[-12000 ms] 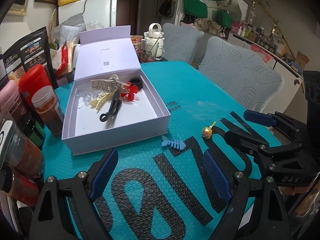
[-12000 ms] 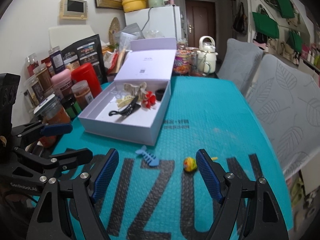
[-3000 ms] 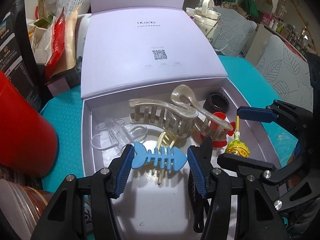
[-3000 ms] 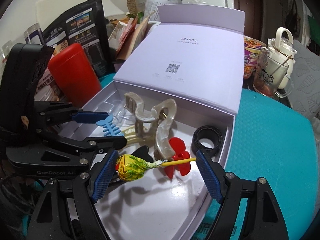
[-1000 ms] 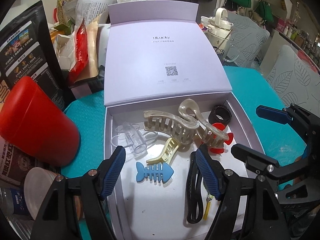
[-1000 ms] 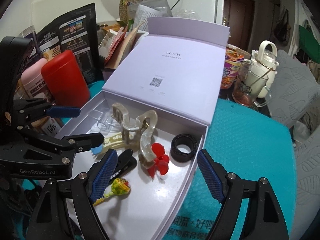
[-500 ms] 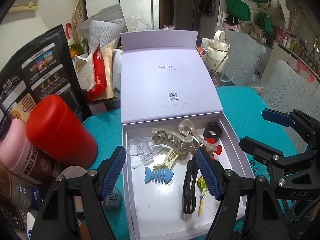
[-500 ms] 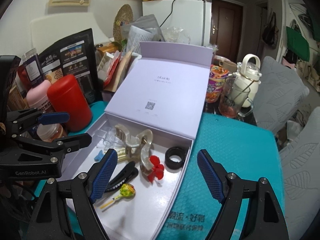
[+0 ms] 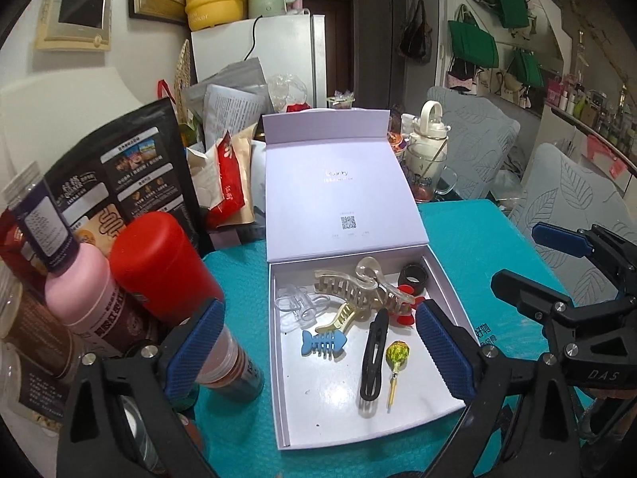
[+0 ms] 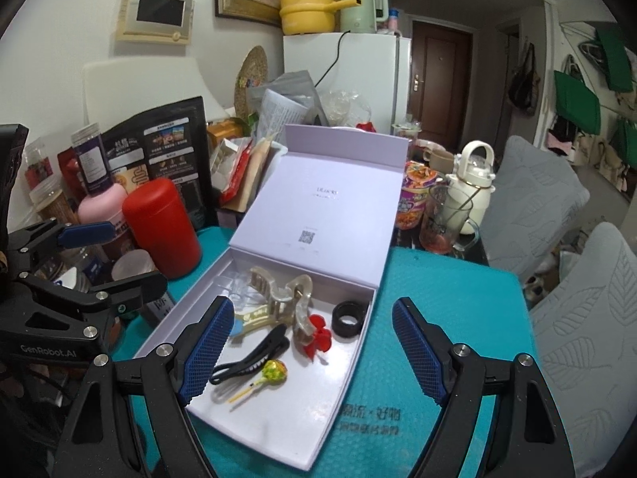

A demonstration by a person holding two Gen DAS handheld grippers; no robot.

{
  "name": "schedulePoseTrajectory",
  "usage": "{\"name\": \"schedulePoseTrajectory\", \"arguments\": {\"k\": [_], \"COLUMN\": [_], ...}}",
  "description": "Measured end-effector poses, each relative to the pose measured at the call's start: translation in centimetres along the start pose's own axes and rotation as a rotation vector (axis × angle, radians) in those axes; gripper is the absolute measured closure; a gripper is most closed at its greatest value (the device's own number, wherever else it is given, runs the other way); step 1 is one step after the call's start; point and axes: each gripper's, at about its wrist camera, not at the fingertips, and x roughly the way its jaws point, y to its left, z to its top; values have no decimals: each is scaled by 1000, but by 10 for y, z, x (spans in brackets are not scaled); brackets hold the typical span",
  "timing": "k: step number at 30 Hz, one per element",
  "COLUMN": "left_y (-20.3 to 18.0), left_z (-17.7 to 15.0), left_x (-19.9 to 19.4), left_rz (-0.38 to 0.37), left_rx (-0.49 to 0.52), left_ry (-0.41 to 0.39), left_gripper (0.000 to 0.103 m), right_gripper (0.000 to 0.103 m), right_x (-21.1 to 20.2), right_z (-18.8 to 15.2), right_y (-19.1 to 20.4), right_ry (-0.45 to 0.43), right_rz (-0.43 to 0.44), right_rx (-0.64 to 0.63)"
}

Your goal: Organize rigid objects

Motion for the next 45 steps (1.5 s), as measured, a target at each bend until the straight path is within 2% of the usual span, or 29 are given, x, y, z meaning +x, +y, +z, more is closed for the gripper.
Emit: {"name": "schedulePoseTrajectory", "arguments": {"k": [9, 16, 24, 32, 45], "left_y": [1, -4, -10, -14, -18], "left_z": [-14, -32, -62, -91, -113], "left_x": [-42, -70, -87, -93, -93], "left_rz": [5, 45, 92, 62, 45], "left_rx": [0, 4, -3, -1, -8], "left_ry": [-53, -100, -91, -66, -21], "left_gripper": [4, 4, 4, 4, 4], "right_gripper": [16, 13, 13, 12, 12], "right_x": [-45, -73, -91, -98, -112], "right_z": [-8, -22, -48, -76, -107], "right_y": [15, 26, 35, 40, 54], "right_ry": [-62, -95, -99, -54, -20], "right_rz": [-21, -49, -83, -115, -112], "right_rx": [1, 2, 40, 79, 85]}}
